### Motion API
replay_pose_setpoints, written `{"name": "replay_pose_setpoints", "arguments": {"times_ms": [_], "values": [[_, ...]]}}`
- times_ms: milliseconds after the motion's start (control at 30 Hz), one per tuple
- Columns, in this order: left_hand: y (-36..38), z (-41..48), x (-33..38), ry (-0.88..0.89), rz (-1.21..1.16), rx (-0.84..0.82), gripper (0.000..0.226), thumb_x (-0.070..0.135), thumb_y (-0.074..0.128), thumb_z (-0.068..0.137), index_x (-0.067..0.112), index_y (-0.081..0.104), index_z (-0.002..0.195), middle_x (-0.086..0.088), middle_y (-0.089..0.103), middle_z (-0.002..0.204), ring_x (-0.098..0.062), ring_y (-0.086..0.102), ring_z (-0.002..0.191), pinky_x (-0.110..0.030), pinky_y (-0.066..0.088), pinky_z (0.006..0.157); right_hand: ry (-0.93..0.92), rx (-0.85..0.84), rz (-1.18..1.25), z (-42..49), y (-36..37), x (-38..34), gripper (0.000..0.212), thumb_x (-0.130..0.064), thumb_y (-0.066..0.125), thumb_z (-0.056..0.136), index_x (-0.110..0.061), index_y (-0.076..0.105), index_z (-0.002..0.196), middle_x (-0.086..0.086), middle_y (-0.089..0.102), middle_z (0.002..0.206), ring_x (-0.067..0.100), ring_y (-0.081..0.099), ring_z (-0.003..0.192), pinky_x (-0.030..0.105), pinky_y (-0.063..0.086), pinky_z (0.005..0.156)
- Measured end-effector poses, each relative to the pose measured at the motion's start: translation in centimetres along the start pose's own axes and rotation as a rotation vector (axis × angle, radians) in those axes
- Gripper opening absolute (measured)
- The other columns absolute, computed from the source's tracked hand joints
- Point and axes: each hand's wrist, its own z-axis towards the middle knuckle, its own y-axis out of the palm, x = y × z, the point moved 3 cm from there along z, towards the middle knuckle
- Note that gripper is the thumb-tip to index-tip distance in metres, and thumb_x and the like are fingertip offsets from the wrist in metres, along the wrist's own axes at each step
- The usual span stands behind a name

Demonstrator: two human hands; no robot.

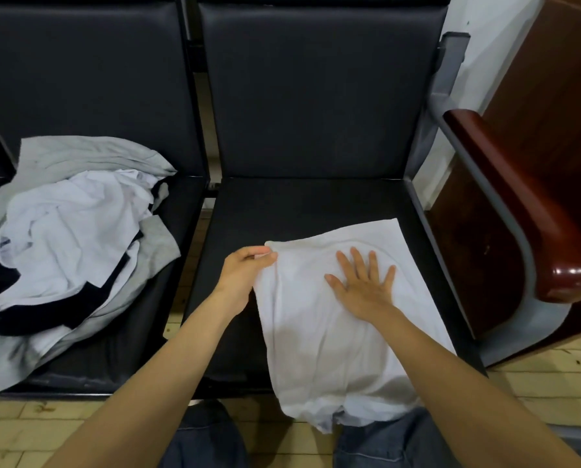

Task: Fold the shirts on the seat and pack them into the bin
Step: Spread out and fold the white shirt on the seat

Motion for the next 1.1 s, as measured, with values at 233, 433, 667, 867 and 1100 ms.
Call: {"name": "replay_pose_setpoints", "arguments": {"times_ms": [233, 433, 667, 867, 1100], "values": [[-5.9, 1.0, 1.5, 0.421, 0.622, 0.349, 0.040, -0.003, 0.047, 0.093, 0.004, 0.051, 0.132, -0.014, 0.055, 0.132, -0.028, 0.051, 0.122, -0.030, 0.038, 0.100, 0.002, 0.041, 0.009, 0.2, 0.0, -0.1, 0.065, -0.065, 0.004, 0.093, -0.038, -0.022, 0.146, -0.009, -0.027, 0.156, 0.025, -0.027, 0.143, 0.058, -0.017, 0.110], [-2.1, -0.6, -1.0, 0.495, 0.836, 0.358, 0.064, 0.010, 0.045, 0.098, 0.011, 0.011, 0.152, -0.015, 0.000, 0.158, -0.029, 0.004, 0.146, -0.032, 0.009, 0.117, 0.085, 0.063, 0.047, 0.9, -0.3, -0.5, 0.066, -0.065, 0.002, 0.093, -0.035, -0.023, 0.146, -0.006, -0.027, 0.156, 0.027, -0.027, 0.142, 0.061, -0.015, 0.110], [0.8, -0.8, -7.7, 0.260, 1.381, 0.077, 0.066, 0.060, 0.004, 0.096, 0.027, -0.013, 0.150, -0.002, -0.021, 0.158, -0.025, -0.022, 0.144, -0.052, -0.016, 0.113, 0.015, 0.191, 0.135, -0.1, -0.4, -0.5, 0.065, -0.057, 0.013, 0.097, -0.027, -0.007, 0.152, -0.002, -0.013, 0.160, 0.022, -0.017, 0.146, 0.055, -0.013, 0.113], [-3.0, 4.1, -4.7, 0.341, 1.439, -0.074, 0.079, 0.081, 0.005, 0.081, 0.042, -0.003, 0.149, 0.014, -0.021, 0.156, -0.013, -0.025, 0.142, -0.055, -0.019, 0.111, 0.003, 0.195, 0.047, -0.8, -1.1, 2.8, 0.060, -0.056, 0.013, 0.098, -0.032, 0.002, 0.152, -0.006, -0.007, 0.160, 0.022, -0.015, 0.146, 0.058, -0.010, 0.113], [-3.7, 11.1, -1.6, 0.404, 1.503, -0.107, 0.095, 0.088, 0.003, 0.069, 0.038, -0.007, 0.149, 0.013, -0.017, 0.157, -0.007, -0.021, 0.142, -0.047, -0.019, 0.113, 0.029, 0.055, 0.000, 5.8, -3.3, 3.8, 0.071, -0.071, 0.012, 0.090, -0.040, -0.015, 0.148, -0.010, -0.025, 0.156, 0.026, -0.025, 0.143, 0.064, -0.015, 0.107]]}}
